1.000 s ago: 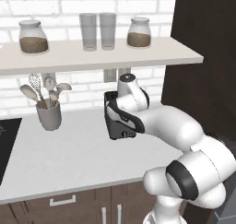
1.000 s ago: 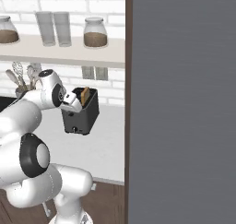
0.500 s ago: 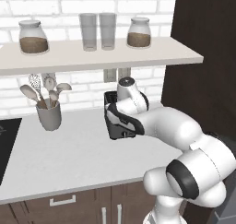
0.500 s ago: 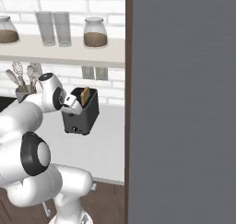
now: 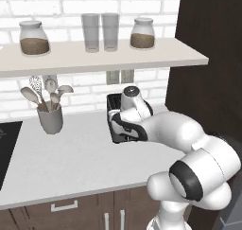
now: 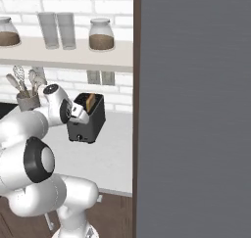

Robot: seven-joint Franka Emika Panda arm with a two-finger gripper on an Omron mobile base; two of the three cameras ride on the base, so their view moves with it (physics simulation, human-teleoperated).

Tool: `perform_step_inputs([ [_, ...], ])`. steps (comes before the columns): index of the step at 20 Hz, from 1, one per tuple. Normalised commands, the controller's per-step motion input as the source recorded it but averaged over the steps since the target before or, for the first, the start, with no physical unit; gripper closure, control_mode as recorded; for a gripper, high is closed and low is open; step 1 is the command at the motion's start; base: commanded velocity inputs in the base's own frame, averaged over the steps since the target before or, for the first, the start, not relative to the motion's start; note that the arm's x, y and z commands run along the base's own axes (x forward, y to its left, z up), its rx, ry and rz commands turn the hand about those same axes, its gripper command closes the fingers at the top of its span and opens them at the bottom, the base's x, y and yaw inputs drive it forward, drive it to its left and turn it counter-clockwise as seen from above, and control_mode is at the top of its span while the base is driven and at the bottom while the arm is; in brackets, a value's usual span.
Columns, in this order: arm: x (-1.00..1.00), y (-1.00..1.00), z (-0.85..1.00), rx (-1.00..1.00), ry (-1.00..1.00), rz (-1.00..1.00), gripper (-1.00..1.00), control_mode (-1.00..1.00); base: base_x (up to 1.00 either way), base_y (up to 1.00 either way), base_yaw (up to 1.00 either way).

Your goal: Start the toaster. Once the lever pops up, take the bread to the plate on the dining counter.

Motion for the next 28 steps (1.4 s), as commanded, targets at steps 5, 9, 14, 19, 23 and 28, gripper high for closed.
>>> perform_step_inputs([
  [5, 0.25, 0.0, -0.16, 0.0, 0.0, 0.04, 1.0, -1.0, 0.0, 0.0, 0.0],
  [9, 0.32, 0.0, -0.01, 0.0, 0.0, 0.05, 1.0, -1.0, 0.0, 0.0, 0.0],
  [14, 0.03, 0.0, -0.36, 0.0, 0.0, 0.04, 1.0, -1.0, 0.0, 0.0, 0.0],
  [19, 0.0, 0.0, -0.68, 0.0, 0.0, 0.01, 1.0, -1.0, 0.0, 0.0, 0.0],
  [23, -0.01, 0.0, -0.87, 0.0, 0.0, 0.0, 1.0, -1.0, 0.0, 0.0, 0.0],
  [28, -0.22, 0.0, -1.0, 0.0, 0.02, 0.0, 1.0, -1.0, 0.0, 0.0, 0.0],
])
